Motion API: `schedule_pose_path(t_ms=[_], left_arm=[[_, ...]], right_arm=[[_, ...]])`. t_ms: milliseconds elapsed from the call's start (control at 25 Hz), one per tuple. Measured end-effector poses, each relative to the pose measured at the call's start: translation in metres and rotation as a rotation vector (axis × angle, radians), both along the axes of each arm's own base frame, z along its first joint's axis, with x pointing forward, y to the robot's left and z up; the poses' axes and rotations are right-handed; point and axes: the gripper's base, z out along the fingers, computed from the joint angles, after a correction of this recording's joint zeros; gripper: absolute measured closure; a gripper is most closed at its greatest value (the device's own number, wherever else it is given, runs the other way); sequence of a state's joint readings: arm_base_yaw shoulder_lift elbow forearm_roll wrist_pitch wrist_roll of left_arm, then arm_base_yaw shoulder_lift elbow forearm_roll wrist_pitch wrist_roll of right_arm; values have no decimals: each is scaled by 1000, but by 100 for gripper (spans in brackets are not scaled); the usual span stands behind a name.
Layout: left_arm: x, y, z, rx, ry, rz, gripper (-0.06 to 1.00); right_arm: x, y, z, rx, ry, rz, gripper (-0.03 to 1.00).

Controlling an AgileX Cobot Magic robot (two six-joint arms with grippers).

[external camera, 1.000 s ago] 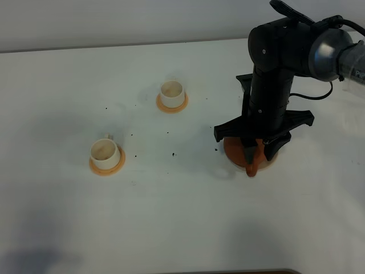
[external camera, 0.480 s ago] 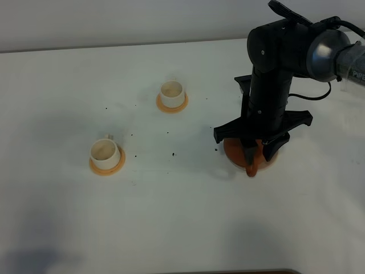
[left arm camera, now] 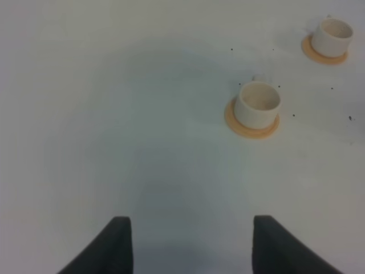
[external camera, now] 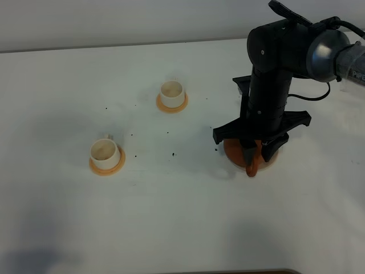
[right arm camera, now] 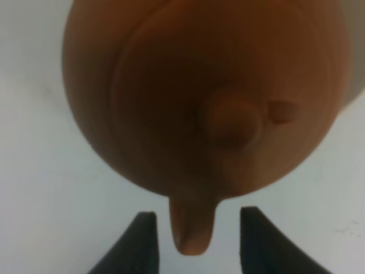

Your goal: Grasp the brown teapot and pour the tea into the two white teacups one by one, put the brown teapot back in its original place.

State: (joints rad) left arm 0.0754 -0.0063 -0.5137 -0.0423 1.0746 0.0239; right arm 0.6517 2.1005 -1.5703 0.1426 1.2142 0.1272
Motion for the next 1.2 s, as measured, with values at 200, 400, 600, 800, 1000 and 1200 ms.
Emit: schedule_pose_path(t_ms=[200, 400, 600, 800, 1000, 1200], left_arm=[[0, 0, 0, 0, 0, 0, 48], [0, 0, 0, 1, 0, 0, 48], [0, 0, 0, 1, 0, 0, 48], [0, 0, 0, 1, 0, 0, 48], [0, 0, 0, 1, 0, 0, 48], [0, 0, 0, 1, 0, 0, 48]], right_arm=[[1, 0, 0, 6, -5, 17, 64], [1, 2, -1, 24, -11, 17, 64], [1, 2, -2, 23, -6, 15, 64], [1, 2, -3, 23, -6, 15, 64], [1, 2, -3, 23, -6, 15, 68], [1, 2, -3, 23, -6, 15, 76]])
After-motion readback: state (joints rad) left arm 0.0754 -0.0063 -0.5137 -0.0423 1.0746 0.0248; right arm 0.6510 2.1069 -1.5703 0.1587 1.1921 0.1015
